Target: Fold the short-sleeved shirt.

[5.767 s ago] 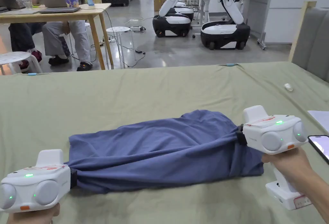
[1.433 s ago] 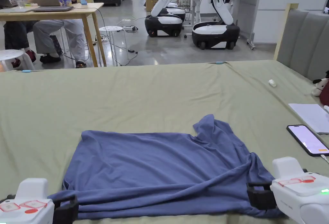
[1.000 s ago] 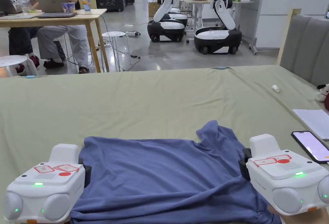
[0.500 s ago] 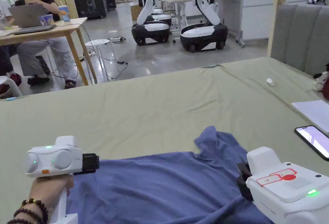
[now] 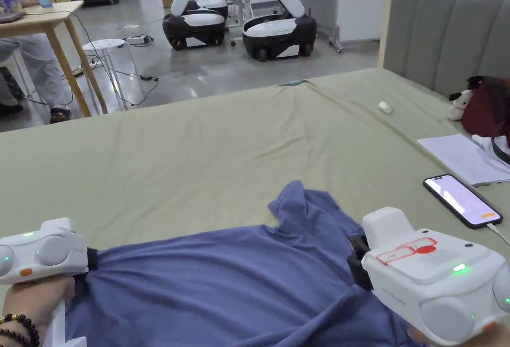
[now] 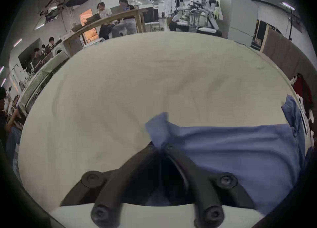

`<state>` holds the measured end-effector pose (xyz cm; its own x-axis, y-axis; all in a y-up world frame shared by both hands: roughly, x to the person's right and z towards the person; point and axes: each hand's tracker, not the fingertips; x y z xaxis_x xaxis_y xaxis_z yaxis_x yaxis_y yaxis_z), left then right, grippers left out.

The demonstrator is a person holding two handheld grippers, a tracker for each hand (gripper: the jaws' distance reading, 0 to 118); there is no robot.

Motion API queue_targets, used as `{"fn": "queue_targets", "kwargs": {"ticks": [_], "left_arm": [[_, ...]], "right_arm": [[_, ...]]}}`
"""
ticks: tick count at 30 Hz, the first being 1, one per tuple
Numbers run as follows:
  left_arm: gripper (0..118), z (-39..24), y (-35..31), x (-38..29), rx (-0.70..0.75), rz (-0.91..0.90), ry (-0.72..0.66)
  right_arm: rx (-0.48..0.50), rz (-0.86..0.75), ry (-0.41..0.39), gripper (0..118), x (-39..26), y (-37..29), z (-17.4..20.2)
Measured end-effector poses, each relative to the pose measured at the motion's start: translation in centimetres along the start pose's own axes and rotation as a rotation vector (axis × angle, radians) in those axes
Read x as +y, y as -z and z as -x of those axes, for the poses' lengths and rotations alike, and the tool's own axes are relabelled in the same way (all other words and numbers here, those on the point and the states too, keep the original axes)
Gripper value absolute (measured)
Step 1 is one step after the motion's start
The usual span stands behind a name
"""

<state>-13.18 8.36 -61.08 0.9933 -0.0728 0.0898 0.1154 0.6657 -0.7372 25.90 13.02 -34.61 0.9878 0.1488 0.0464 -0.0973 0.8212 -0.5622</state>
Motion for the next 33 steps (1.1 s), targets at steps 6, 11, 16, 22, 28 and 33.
{"fn": "queue_targets", "kwargs": {"ticks": [6, 11, 16, 22, 28, 33], "left_arm": [[0, -1.2, -4.7, -0.7, -0.040, -0.083, 0.051], [0, -1.8, -6.9, -1.1, -0.045, -0.123, 0.090], [0, -2.1, -7.2, -1.0, -0.053, -0.136, 0.131], [0, -2.5, -7.0, -1.1, -0.049, -0.142, 0.159], [0, -2.0, -8.0, -2.0, -0.039, -0.143, 0.145], [0, 0.0, -12.1, -3.7, -0.038, -0.203, 0.162]], "right_arm": [[-0.028, 0.085, 0.074, 0, 5.5, 5.9, -3.4], [0.044, 0.295, 0.131, 69, 6.5, 12.7, -5.9], [-0.019, 0.431, 0.123, 68, 4.3, 18.3, -6.7], [0.026, 0.426, 0.076, 8, 3.6, 17.4, -5.1], [-0.037, 0.315, 0.025, 8, 5.4, 12.7, -3.0], [-0.024, 0.177, -0.012, 8, 6.1, 6.6, -2.3]]}}
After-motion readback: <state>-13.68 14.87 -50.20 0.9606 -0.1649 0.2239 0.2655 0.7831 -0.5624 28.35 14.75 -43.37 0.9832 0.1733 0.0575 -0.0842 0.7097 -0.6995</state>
